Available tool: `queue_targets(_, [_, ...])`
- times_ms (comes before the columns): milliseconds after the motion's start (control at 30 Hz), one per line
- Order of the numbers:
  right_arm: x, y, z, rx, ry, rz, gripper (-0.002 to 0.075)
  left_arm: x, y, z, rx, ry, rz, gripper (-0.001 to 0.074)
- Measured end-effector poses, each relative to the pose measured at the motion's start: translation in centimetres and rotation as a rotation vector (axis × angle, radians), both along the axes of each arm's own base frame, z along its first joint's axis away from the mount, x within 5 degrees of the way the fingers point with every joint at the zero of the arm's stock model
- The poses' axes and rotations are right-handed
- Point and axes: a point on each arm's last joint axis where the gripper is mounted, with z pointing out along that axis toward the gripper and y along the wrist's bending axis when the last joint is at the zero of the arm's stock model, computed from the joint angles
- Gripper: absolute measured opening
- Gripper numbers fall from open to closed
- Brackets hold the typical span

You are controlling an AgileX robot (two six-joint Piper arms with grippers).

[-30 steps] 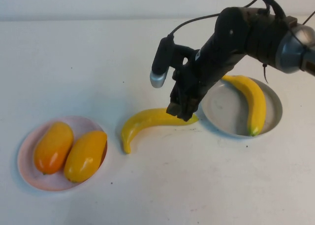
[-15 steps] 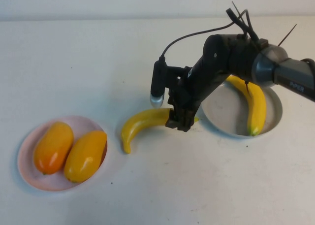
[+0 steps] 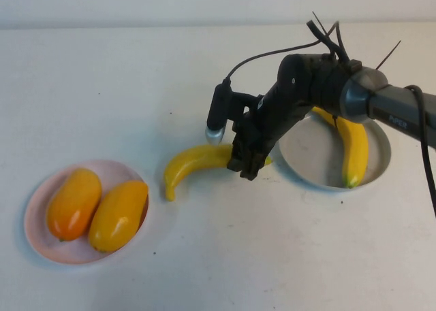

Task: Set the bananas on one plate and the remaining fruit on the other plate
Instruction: Put another type of fruit in the right plate

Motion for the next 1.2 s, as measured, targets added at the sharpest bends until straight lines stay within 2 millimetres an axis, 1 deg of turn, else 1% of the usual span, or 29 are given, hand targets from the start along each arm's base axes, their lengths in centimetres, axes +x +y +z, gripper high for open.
queue_targets(100, [0.0, 0.0, 0.2, 0.022, 0.029, -0.076, 0.0311, 0.0, 0.0, 0.0, 0.0, 0.0, 0.0, 0.0001])
queue_targets(167, [-0.1, -0.1, 1.1, 0.052, 0.062, -0.167, 0.0311, 0.0, 0.0, 0.0, 0.0, 0.0, 0.0, 0.0001])
queue_targets(267, [-0.6, -0.5, 4.0, 0.135, 0.115, -0.387, 0.0312, 0.0, 0.0, 0.0, 0.0, 0.0, 0.0, 0.0001])
queue_targets(333, [-1.3, -1.2, 6.5, 0.203, 0.147, -0.561, 0.0311, 0.0, 0.0, 0.0, 0.0, 0.0, 0.0, 0.0001])
queue_targets(367, [-1.7, -1.6, 7.4, 0.234, 0.174, -0.659, 0.0311, 0.0, 0.0, 0.0, 0.0, 0.0, 0.0, 0.0001])
queue_targets(433, [-2.6, -3.0, 8.9, 0.285, 0.209, -0.835, 0.0311, 0.0, 0.0, 0.0, 0.0, 0.0, 0.0, 0.0001])
queue_targets(500, [-3.3, -4.4, 9.5, 0.327, 0.24, -0.98, 0.0311, 0.0, 0.0, 0.0, 0.0, 0.0, 0.0, 0.0001])
queue_targets(533, [-3.5, -5.2, 9.3, 0.335, 0.252, -1.036, 0.0311, 0.0, 0.0, 0.0, 0.0, 0.0, 0.0, 0.0001])
queue_targets(633, [-3.7, -7.1, 7.8, 0.316, 0.285, -1.14, 0.0311, 0.0, 0.0, 0.0, -0.001, 0.0, 0.0, 0.0001])
queue_targets(733, [-3.8, -8.5, 6.4, 0.282, 0.333, -1.232, 0.0311, 0.0, 0.0, 0.0, -0.001, 0.0, 0.0, 0.0001])
queue_targets(833, [-3.7, -9.8, 5.6, 0.259, 0.354, -1.291, 0.0311, 0.0, 0.0, 0.0, -0.001, 0.0, 0.0, 0.0001])
queue_targets(900, [-3.4, -10.2, 5.2, 0.248, 0.358, -1.31, 0.0311, 0.0, 0.0, 0.0, -0.001, 0.0, 0.0, 0.0001])
queue_targets(1067, [-3.1, -10.6, 4.1, 0.223, 0.381, -1.35, 0.0321, 0.0, 0.0, 0.0, -0.001, 0.0, 0.0, 0.0001])
queue_targets(1200, [-2.9, -11.0, 3.4, 0.187, 0.396, -1.365, 0.0375, 0.0, 0.0, 0.0, -0.001, 0.0, 0.0, 0.0001])
